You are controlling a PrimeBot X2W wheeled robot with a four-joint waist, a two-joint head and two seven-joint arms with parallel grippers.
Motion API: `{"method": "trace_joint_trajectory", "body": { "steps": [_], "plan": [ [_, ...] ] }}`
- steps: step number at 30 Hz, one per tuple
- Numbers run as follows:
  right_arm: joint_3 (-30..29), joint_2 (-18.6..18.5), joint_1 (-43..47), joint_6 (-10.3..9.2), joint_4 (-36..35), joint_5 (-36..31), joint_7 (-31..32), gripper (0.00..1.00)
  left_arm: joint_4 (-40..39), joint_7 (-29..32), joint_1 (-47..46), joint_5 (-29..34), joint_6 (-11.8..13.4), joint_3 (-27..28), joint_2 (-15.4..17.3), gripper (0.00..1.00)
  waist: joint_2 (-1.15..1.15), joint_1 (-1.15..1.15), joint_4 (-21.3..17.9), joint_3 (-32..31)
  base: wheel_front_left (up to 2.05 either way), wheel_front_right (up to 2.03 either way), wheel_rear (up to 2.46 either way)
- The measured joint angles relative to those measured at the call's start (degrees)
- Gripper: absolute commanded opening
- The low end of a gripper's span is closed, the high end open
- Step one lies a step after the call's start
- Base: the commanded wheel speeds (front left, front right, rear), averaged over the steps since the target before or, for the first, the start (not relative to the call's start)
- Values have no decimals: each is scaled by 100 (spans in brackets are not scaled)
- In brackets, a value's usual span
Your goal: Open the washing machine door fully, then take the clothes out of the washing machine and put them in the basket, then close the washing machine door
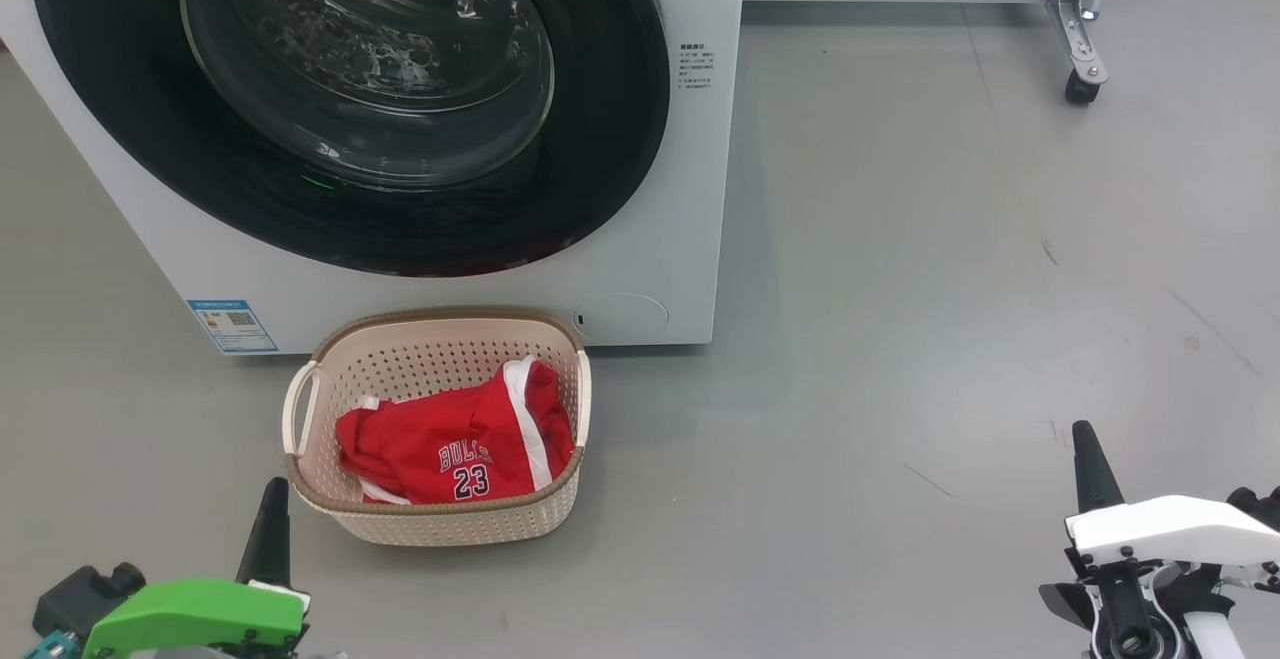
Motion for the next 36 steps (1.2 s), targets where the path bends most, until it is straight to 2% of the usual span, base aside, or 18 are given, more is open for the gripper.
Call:
{"method": "trace_joint_trajectory", "body": {
  "steps": [36],
  "plan": [
    [-427,-70,-196,320,179,2684,602,0,-86,620,-149,-2272,0,456,3,0,0,0,-123,-106,0,0,0]
  ]
}}
